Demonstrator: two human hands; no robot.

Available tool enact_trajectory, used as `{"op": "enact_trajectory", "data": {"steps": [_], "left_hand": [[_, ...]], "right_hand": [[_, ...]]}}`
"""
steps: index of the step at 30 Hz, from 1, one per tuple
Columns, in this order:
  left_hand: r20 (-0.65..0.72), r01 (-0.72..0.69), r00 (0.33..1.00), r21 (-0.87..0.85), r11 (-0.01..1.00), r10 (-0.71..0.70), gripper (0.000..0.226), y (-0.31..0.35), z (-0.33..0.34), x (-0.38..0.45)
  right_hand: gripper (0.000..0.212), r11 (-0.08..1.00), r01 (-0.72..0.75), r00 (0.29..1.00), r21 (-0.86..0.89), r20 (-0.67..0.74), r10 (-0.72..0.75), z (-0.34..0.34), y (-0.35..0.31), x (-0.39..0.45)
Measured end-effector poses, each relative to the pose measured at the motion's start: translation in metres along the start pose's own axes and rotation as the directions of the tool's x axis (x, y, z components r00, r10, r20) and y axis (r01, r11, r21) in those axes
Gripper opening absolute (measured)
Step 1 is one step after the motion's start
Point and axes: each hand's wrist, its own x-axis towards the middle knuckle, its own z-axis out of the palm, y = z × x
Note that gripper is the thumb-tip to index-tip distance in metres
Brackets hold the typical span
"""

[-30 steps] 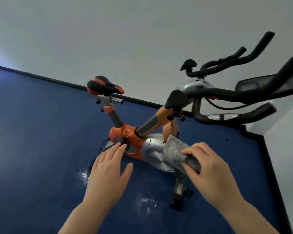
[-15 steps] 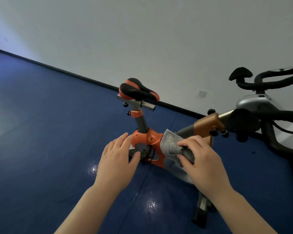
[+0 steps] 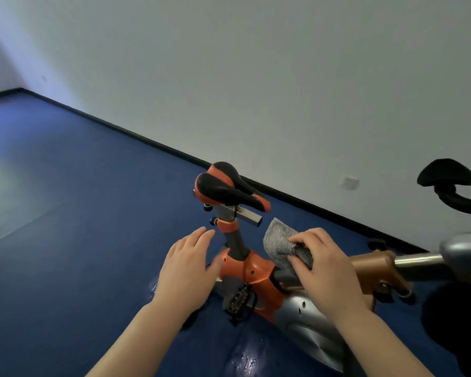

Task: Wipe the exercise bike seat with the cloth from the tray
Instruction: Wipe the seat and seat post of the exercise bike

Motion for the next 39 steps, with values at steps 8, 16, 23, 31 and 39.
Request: {"op": "enact_trajectory", "data": {"steps": [8,16,23,31,39], "left_hand": [[-0.001,0.050,0.999,-0.027,0.998,-0.050,0.055,-0.008,0.007,0.068],[0.030,-0.011,0.999,-0.055,0.998,0.012,0.054,-0.038,0.009,0.141],[0.084,-0.090,0.992,-0.080,0.993,0.097,0.053,-0.072,0.007,0.198],[0.151,-0.105,0.981,-0.135,0.985,0.125,0.052,-0.087,0.029,0.240],[0.106,-0.043,0.993,-0.108,0.993,0.055,0.055,-0.067,0.053,0.259]], "right_hand": [[0.024,1.000,0.000,0.999,-0.011,0.052,0.001,0.020,0.024,0.075],[0.024,0.998,-0.067,0.997,-0.013,0.032,0.067,0.064,0.019,0.132],[0.024,0.985,-0.166,0.985,-0.047,0.049,0.168,0.104,0.005,0.170],[0.021,0.971,-0.230,0.968,-0.068,0.084,0.236,0.132,0.020,0.191],[0.043,0.991,-0.046,0.972,-0.123,0.222,0.073,0.157,0.062,0.216]]}}
